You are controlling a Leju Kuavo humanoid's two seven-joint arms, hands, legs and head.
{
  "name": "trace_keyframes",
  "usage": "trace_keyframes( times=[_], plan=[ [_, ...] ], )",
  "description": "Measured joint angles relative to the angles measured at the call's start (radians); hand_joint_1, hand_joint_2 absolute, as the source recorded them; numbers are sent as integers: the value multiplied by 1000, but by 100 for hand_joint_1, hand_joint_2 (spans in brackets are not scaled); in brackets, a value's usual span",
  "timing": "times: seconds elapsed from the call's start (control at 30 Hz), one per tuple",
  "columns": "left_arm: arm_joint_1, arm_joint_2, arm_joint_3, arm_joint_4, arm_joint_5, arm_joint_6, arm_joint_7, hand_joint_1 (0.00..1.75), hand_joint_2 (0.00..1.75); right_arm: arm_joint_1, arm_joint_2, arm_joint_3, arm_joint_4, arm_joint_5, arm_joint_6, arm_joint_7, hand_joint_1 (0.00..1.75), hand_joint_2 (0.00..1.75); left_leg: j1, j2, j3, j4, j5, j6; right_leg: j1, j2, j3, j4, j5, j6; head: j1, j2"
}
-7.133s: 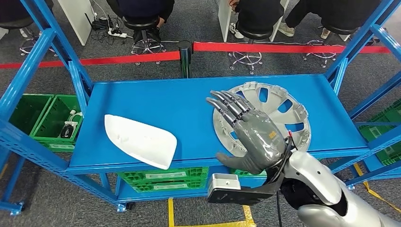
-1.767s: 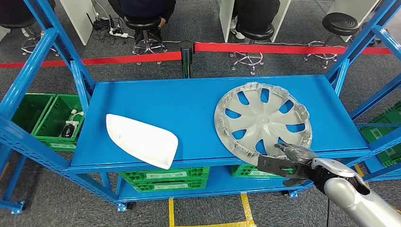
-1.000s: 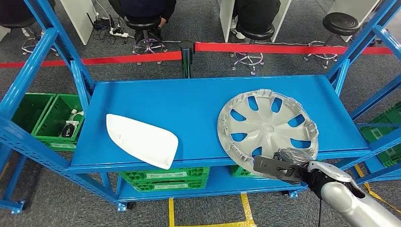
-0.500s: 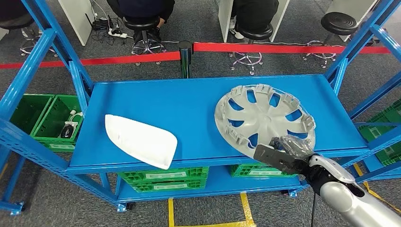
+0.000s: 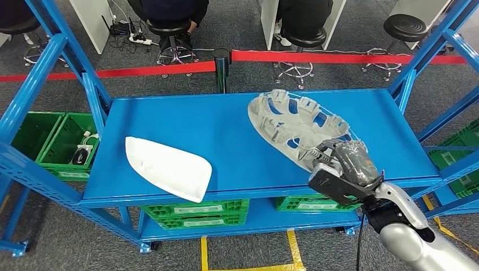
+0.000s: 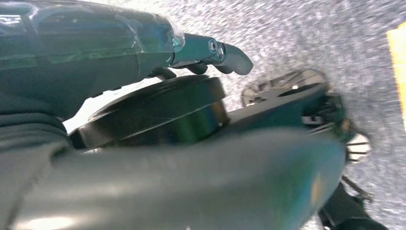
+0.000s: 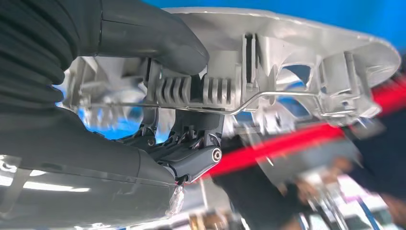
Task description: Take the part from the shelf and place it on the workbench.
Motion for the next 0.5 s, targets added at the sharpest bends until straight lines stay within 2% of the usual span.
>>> trace_keyframes(
  times=[0.27, 0.5],
  plan=[
    [0, -1, -2, 0, -16, 0, -30, 0, 175, 41, 33, -44, -121, 46, -44, -19, 175, 175, 0, -2, 0, 0, 0, 0, 0, 0, 0, 0, 0, 0, 0, 0],
    [0, -1, -2, 0, -6, -11, -5, 0, 175, 74, 52, -77, -167, 71, -89, -37, 175, 175, 0, -5, 0, 0, 0, 0, 0, -1, 0, 0, 0, 0, 0, 0]
  ],
)
